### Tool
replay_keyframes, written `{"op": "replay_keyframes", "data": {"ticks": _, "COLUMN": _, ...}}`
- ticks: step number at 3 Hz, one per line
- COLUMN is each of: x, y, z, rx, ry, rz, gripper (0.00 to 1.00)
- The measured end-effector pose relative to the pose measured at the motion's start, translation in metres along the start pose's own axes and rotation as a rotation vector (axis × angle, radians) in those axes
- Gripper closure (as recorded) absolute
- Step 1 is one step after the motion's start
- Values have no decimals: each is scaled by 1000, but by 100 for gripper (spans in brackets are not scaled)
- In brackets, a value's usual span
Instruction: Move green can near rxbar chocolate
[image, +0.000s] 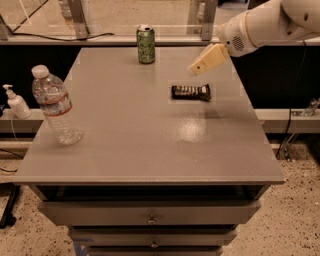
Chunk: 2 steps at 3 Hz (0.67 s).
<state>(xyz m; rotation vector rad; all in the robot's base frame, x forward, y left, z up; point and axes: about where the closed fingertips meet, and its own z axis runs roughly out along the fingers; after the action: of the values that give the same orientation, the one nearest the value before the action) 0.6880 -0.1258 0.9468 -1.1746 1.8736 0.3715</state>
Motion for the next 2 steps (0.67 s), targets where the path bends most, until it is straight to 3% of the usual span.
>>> {"op": "replay_keyframes", "data": {"ticks": 2, "x": 2, "y": -6, "z": 12, "rx": 9, "ry": -33, "rz": 7, "gripper": 0}}
